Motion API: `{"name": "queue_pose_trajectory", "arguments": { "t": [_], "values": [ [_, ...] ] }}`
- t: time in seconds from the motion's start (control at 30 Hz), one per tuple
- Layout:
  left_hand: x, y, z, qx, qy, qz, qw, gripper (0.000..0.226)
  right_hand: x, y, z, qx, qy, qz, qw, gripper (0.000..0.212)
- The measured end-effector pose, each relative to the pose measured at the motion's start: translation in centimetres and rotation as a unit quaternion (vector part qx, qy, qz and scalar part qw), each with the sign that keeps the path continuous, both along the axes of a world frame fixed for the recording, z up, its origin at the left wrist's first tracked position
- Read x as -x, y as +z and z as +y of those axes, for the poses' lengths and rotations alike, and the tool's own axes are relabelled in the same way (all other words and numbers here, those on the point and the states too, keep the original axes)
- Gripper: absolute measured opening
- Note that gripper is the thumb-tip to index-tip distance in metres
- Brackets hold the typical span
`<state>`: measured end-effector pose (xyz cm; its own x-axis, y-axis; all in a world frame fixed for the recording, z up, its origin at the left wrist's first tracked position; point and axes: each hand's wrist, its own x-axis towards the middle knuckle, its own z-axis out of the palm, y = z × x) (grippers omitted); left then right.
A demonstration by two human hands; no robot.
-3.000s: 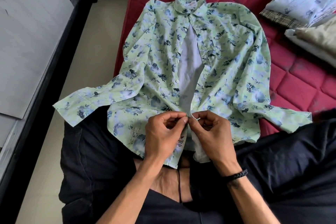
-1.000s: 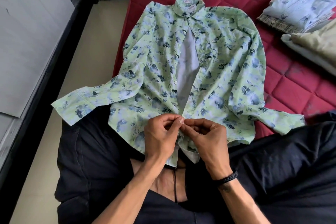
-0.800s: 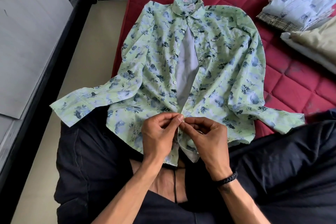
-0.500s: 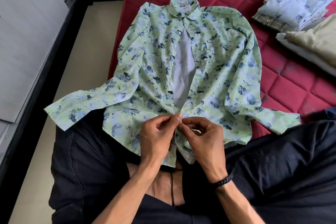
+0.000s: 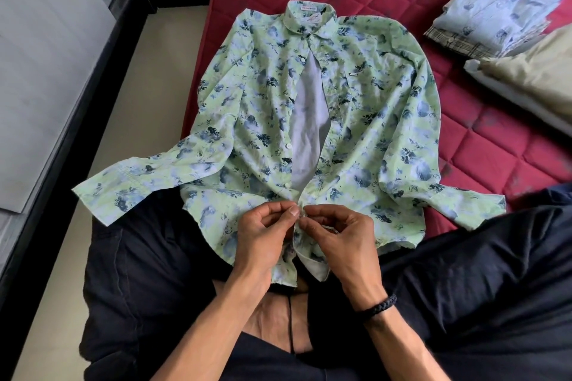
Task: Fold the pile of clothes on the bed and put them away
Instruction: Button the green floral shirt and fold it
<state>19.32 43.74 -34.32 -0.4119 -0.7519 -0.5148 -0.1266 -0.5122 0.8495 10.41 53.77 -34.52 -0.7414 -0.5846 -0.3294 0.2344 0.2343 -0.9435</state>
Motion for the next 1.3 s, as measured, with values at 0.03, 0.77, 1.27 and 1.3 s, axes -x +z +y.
{"name": "queue_pose_trajectory", "arguments": {
  "t": [0.03, 0.77, 1.27, 1.3],
  "values": [
    [0.0, -0.1, 0.0, 0.007, 0.002, -0.006, 1.000, 0.008, 0.0, -0.1, 0.0, 0.001, -0.006, -0.010, 1.000, 0.012],
    [-0.1, -0.2, 0.6, 0.141, -0.020, -0.023, 0.990, 0.013, -0.5, -0.6, -0.2, -0.088, 0.025, 0.114, 0.989, 0.015],
    [0.2, 0.0, 0.4, 0.169, -0.067, -0.024, 0.983, 0.029, -0.3, -0.7, -0.3, -0.044, -0.041, 0.112, 0.992, 0.009],
    [0.2, -0.1, 0.3, 0.171, -0.071, -0.029, 0.982, 0.031, -0.3, -0.4, -0.3, -0.048, -0.027, 0.117, 0.992, 0.012]
  ]
}}
